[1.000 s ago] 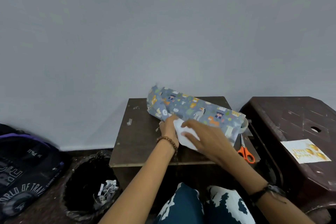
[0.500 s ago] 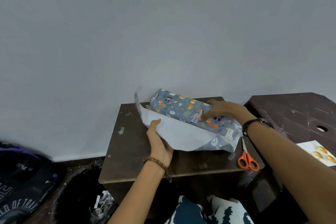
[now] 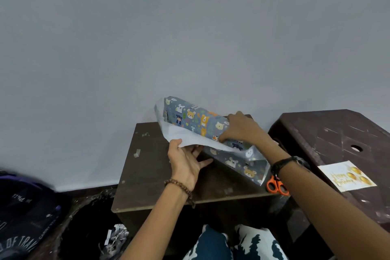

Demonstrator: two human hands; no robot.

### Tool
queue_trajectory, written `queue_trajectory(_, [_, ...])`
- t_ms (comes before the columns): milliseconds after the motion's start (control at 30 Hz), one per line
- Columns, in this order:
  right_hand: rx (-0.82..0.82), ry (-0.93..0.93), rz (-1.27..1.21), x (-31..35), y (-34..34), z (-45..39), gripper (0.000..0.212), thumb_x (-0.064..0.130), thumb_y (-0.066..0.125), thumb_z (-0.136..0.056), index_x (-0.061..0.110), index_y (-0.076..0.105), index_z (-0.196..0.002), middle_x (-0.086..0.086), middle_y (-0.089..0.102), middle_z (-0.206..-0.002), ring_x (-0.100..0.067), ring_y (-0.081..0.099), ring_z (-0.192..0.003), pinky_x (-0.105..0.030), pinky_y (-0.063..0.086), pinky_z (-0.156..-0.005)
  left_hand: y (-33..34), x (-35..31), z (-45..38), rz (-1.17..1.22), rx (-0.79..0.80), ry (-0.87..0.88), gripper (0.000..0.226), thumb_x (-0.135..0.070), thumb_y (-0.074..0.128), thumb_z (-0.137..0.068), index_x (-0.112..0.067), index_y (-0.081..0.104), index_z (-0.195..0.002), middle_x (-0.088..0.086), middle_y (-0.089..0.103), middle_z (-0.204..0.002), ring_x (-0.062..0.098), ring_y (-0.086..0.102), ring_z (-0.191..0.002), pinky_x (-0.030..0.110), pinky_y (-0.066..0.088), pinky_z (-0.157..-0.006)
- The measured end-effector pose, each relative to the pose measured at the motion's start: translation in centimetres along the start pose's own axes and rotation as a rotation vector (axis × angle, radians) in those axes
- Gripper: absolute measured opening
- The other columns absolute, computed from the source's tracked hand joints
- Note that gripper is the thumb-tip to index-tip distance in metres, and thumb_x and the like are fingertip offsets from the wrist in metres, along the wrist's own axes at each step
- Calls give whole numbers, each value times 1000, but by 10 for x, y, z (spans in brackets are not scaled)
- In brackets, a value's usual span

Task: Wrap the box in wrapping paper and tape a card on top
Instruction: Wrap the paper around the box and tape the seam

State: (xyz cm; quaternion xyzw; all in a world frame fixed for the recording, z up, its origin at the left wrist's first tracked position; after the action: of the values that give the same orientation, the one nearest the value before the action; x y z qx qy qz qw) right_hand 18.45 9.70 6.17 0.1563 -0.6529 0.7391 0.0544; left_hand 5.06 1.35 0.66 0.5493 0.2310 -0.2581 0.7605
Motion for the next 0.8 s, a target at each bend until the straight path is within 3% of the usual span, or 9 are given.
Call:
queue_trajectory(100, [-307, -78, 201, 41, -17, 46, 47, 36, 65, -78, 7, 51, -111, -8, 45, -113, -28, 56, -97, -32, 37, -69, 6, -8, 9, -86, -36, -2, 35, -40, 34, -93, -15, 58, -100, 7, 61, -96, 27, 60, -96, 44, 49, -70])
queue_trajectory(167, [-580, -170, 457, 80, -21, 85, 42, 29, 72, -64, 11, 59, -99, -4, 53, -97, -22, 57, -80, -31, 38, -64, 8, -14, 12, -18, -77, 31, 30, -37, 43, -93, -15, 62, -96, 7, 64, -92, 18, 65, -79, 34, 48, -66])
queue_trajectory(267, [-712, -328, 576, 118, -2, 123, 47, 17, 66, -57, 8, 49, -100, -3, 54, -77, -19, 52, -63, -30, 40, -56, -6, -17, 12, -145, -105, -18, 19, -32, 56, -87, -14, 65, -87, 10, 63, -91, 17, 63, -74, 31, 47, -67])
queue_trajectory(400, [-525, -366, 503, 117, 24, 127, 71, 25, 81, -47, 2, 49, -106, -6, 56, -83, -20, 54, -67, -30, 42, -56, -53, -17, 10, -277, -356, -26, 41, -13, 72, -74, -4, 60, -112, 15, 64, -108, 29, 62, -90, 35, 53, -73])
queue_trajectory(500, [-263, -479, 368, 107, 44, 117, 41, 26, 55, -85, 5, 53, -121, -10, 55, -113, -26, 52, -103, -34, 43, -82, -71, -13, 15, -285, -444, 28, 54, -6, 72, -72, -1, 52, -121, 18, 63, -113, 31, 63, -92, 29, 50, -61])
queue_trajectory(567, [-385, -490, 368, 101, 28, 123, 34, 34, 47, -83, 14, 66, -103, -3, 60, -101, -24, 55, -92, -34, 45, -74, -79, -11, 15, -292, -455, 45, 56, -8, 73, -71, 0, 51, -122, 18, 63, -114, 31, 64, -94, 28, 49, -57])
queue_trajectory(667, [-380, -198, 175, 45, 18, 105, 36, 42, 59, -81, 17, 59, -107, -1, 52, -107, -24, 51, -99, -37, 41, -81, -80, -11, 13, -307, -436, 44, 58, -8, 71, -75, -1, 46, -127, 17, 60, -117, 30, 62, -93, 32, 50, -64])
queue_trajectory(733, [-156, 19, -118, 1, 36, 91, 47, 49, 60, -83, 18, 49, -116, -3, 46, -119, -22, 45, -110, -35, 36, -88, -80, -11, 13, -302, -436, 34, 58, -7, 69, -78, -2, 42, -129, 16, 58, -119, 29, 59, -90, 35, 49, -69])
queue_trajectory(800, [3, 123, -429, -20, 49, 88, 43, 48, 63, -82, 16, 52, -108, -5, 53, -120, -20, 49, -104, -32, 38, -83, -81, -13, 11, -312, -430, 41, 57, -7, 69, -78, -2, 43, -128, 17, 58, -119, 27, 60, -83, 33, 48, -62])
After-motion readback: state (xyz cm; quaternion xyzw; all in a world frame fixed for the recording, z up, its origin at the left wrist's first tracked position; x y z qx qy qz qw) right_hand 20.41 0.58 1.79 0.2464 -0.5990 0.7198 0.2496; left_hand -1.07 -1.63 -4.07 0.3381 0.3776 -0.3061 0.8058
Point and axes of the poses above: each hand's wrist, its own z-axis away from the middle knuckle, its own y-axis out of the palm, x = y × z, the point moved 10 cm from there along -z, towards the middle knuckle
